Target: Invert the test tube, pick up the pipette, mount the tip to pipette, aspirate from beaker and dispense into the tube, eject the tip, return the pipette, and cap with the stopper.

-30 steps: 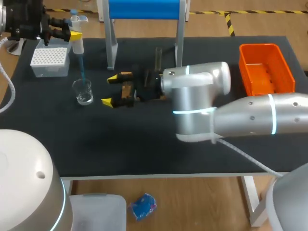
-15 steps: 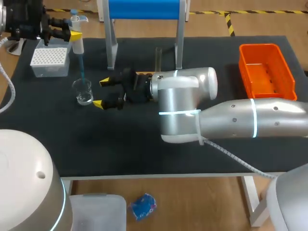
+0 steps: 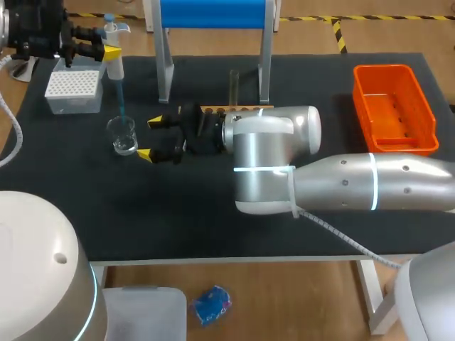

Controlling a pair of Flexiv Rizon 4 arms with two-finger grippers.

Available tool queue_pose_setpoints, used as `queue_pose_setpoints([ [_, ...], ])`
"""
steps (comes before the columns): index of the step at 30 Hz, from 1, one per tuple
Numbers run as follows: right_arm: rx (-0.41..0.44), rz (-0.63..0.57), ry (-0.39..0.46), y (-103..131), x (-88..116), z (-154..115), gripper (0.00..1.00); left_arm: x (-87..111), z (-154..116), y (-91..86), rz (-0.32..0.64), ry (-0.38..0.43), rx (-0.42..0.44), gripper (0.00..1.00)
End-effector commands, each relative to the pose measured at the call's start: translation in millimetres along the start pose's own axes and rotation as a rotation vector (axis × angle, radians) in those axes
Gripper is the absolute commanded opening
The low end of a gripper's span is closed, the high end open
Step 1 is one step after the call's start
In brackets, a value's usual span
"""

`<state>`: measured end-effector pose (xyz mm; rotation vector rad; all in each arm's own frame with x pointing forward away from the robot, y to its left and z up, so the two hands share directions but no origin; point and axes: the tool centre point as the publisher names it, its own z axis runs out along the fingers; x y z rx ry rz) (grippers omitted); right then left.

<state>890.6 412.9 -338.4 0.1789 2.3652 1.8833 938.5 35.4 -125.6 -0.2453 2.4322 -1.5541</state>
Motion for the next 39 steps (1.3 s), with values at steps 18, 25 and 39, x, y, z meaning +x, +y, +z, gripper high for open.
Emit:
queue_pose_setpoints([
  [18,-0.003,-0.001,-0.009,-1.0,1.5,1.6,1.0,-4.7,9.1,18.7,-0.023,-0.035,-0.021,0.0],
  [25,-0.003,-0.001,-0.009,-1.0,1.5,1.6,1.0,-6.0,15.4,30.7,-0.033,-0.048,0.021,0.0],
  [39,-0.003,-0.001,-0.009,-1.0,1.5,1.6,1.0,-9.2,13.6,45.9,-0.071,-0.064,0.032,0.0],
])
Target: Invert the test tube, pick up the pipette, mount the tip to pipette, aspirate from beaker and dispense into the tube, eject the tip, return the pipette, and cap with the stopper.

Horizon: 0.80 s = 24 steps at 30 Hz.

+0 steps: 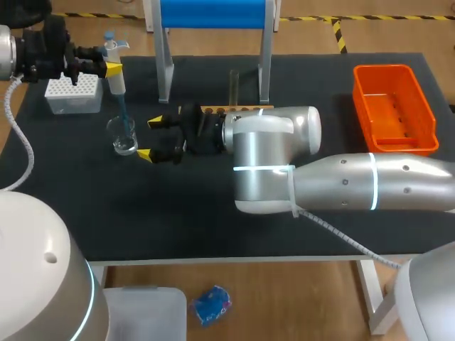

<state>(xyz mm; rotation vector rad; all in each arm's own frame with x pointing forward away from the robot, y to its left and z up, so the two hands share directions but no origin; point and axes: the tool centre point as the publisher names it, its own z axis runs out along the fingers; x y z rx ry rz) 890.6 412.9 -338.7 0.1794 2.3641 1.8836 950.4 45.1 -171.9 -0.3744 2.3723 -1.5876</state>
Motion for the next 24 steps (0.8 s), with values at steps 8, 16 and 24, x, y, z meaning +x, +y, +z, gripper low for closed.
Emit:
queue_pose_setpoints([
  [8,-0.002,-0.001,-0.008,-0.7,1.5,1.5,1.0,-0.5,-0.1,-0.1,0.001,0.0,0.001,0.0],
  [16,-0.002,-0.001,-0.008,-0.7,1.5,1.5,1.0,-0.5,0.4,-0.4,0.002,0.0,0.011,0.0],
  [24,-0.002,-0.001,-0.008,-0.7,1.5,1.5,1.0,-0.1,-1.0,6.1,-0.006,-0.009,0.029,0.0],
])
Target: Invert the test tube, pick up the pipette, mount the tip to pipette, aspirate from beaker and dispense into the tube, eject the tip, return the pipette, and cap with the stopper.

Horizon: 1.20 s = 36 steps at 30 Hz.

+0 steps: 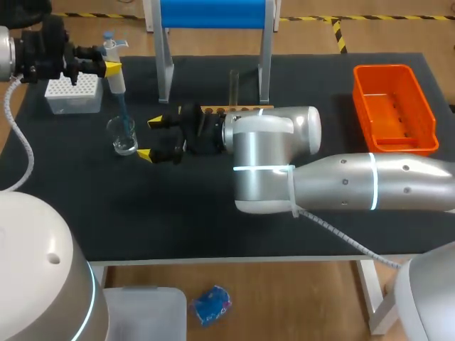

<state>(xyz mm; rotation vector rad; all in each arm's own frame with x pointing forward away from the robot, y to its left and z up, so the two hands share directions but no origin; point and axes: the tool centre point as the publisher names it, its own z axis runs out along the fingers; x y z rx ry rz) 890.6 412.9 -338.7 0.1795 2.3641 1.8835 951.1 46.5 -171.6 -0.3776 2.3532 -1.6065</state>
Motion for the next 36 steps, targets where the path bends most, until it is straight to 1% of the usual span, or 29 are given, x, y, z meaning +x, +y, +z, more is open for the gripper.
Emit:
queue_pose_setpoints([
  [1,-0.002,-0.001,-0.008,-0.7,1.5,1.5,1.0,1.1,0.4,7.9,-0.005,-0.005,0.012,0.0],
  [8,-0.002,-0.001,-0.008,-0.7,1.5,1.5,1.0,-1.1,2.1,20.9,-0.024,-0.008,0.022,0.0],
  [13,-0.002,-0.001,-0.008,-0.7,1.5,1.5,1.0,-4.1,1.6,26.4,-0.031,-0.014,0.027,0.0],
  [22,-0.002,-0.001,-0.008,-0.7,1.5,1.5,1.0,-8.8,0.1,30.5,-0.035,-0.026,0.034,0.0],
  [36,-0.002,-0.001,-0.008,-0.7,1.5,1.5,1.0,-15.5,-0.9,40.6,-0.045,-0.032,0.022,0.0],
])
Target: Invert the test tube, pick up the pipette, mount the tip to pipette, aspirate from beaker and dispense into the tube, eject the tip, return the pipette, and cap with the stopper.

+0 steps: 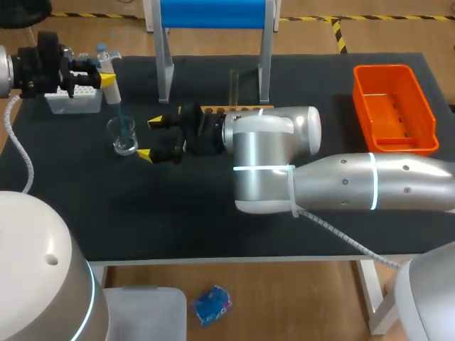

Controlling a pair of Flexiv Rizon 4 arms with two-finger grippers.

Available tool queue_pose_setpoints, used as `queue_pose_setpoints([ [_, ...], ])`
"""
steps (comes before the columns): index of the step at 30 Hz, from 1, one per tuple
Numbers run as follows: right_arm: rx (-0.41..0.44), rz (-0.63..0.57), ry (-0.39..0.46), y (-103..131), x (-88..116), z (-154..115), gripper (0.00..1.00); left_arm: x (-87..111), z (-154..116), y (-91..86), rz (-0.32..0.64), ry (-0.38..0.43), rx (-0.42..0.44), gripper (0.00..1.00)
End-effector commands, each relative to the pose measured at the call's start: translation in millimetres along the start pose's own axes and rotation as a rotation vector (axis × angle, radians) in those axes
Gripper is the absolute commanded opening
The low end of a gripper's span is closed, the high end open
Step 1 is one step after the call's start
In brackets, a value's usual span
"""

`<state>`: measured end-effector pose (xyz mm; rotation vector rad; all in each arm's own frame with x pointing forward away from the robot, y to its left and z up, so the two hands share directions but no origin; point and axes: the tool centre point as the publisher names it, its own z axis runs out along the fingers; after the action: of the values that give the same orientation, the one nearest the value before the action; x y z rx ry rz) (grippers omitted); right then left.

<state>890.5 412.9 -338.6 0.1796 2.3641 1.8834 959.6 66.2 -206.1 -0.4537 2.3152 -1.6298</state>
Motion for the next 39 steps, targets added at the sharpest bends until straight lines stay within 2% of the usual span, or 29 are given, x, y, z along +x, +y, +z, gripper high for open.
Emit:
queue_pose_setpoints([
  [1,-0.002,-0.001,-0.008,-0.7,1.5,1.5,1.0,-3.3,1.1,2.1,-0.002,0.003,0.0,0.0],
  [21,0.002,-0.007,-0.002,2.7,2.5,-1.2,1.0,-3.9,1.2,2.5,-0.005,0.003,-0.001,0.0],
  [25,0.004,-0.034,0.001,26.3,1.2,-19.4,1.0,-3.9,1.2,2.5,-0.005,0.003,-0.001,0.0],
  [30,0.003,-0.057,-0.001,67.4,-4.4,-47.0,1.0,-3.9,1.2,2.5,-0.005,0.003,-0.001,0.0],
  [33,0.033,-0.059,-0.011,96.0,-11.1,-64.7,1.0,-3.9,1.2,2.5,-0.005,0.003,-0.001,0.0],
  [39,0.056,-0.024,-0.006,140.1,-29.0,-82.0,1.0,-3.9,1.2,2.5,-0.005,0.003,-0.001,0.0],
])
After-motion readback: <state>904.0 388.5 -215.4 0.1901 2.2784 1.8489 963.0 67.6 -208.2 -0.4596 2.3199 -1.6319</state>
